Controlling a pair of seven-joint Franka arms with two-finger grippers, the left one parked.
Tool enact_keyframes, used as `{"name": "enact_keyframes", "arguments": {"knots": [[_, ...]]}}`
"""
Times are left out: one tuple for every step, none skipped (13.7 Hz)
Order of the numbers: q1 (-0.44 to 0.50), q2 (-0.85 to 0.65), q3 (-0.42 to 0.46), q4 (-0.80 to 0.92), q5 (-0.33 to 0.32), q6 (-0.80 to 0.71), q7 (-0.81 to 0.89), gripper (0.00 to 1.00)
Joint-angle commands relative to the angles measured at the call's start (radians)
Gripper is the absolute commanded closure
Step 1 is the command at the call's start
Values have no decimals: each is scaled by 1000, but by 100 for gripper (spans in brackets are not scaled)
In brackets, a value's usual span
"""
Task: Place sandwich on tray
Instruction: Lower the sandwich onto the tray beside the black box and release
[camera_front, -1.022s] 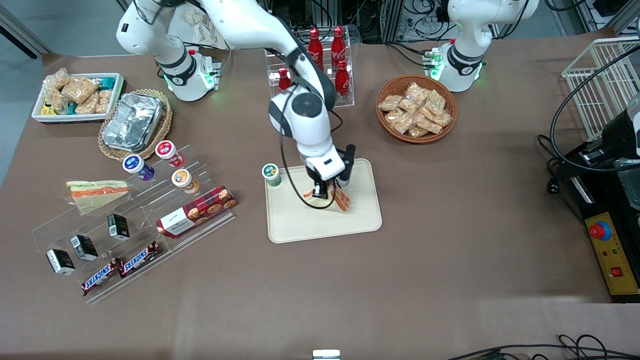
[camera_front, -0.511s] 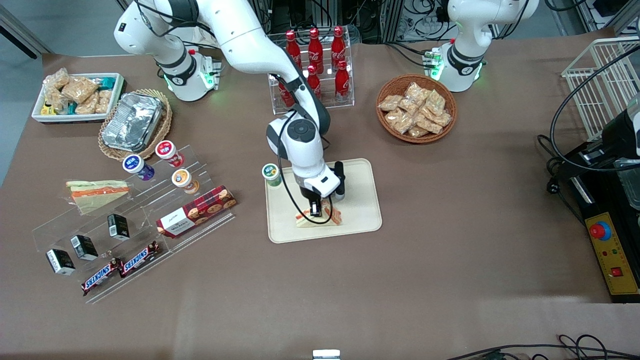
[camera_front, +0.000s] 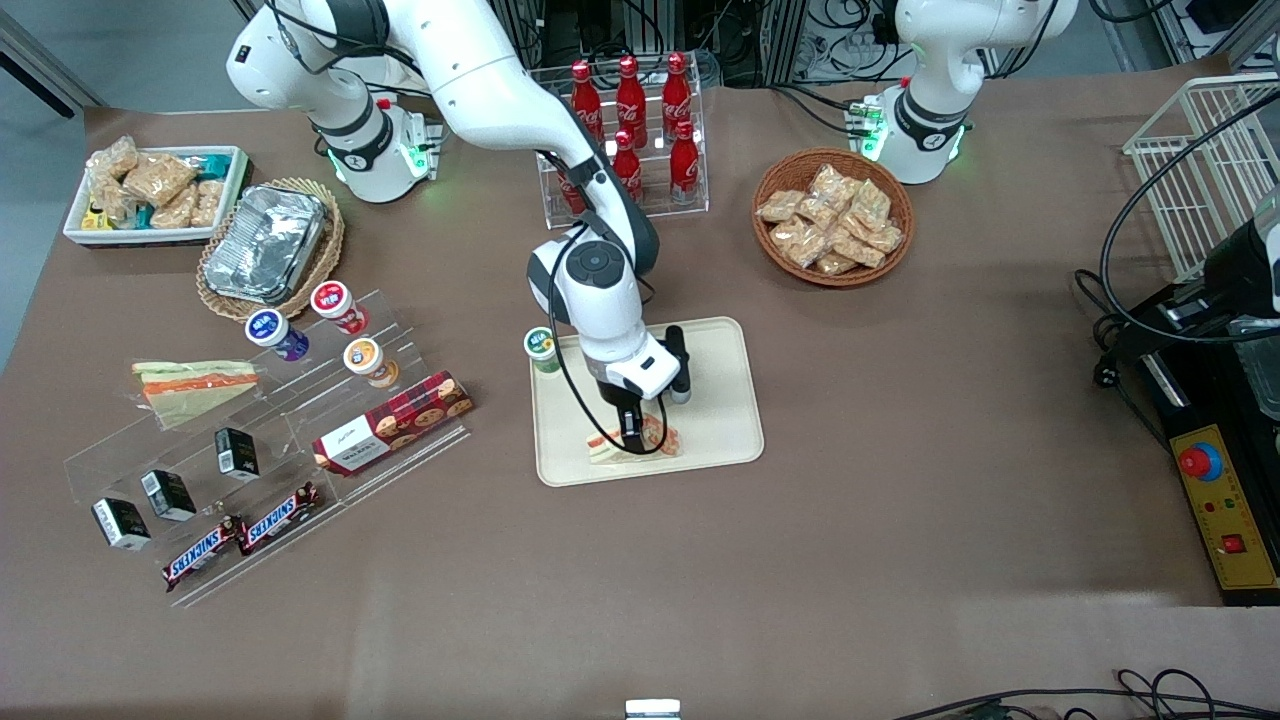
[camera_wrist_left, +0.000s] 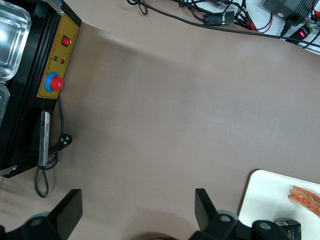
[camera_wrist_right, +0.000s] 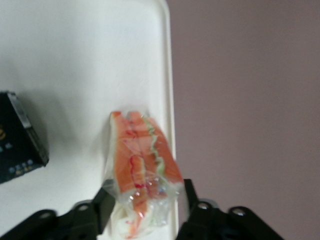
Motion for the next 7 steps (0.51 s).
{"name": "enact_keyframes", "arguments": {"knots": [[-13,-76,8,-18,58,-22,-2,0],[-19,-110,8,-33,72,-33,11,0],[-28,-149,8,-50,101,-63,60,0],[-26,-191,5,-64,109,-105,138,0],[-26,-223,-12,-69,107,-157,216,0],[-25,-248,-44,-69,104,-210,269,0],[-25,-272,-79,-66,104,-260,289,0]]}}
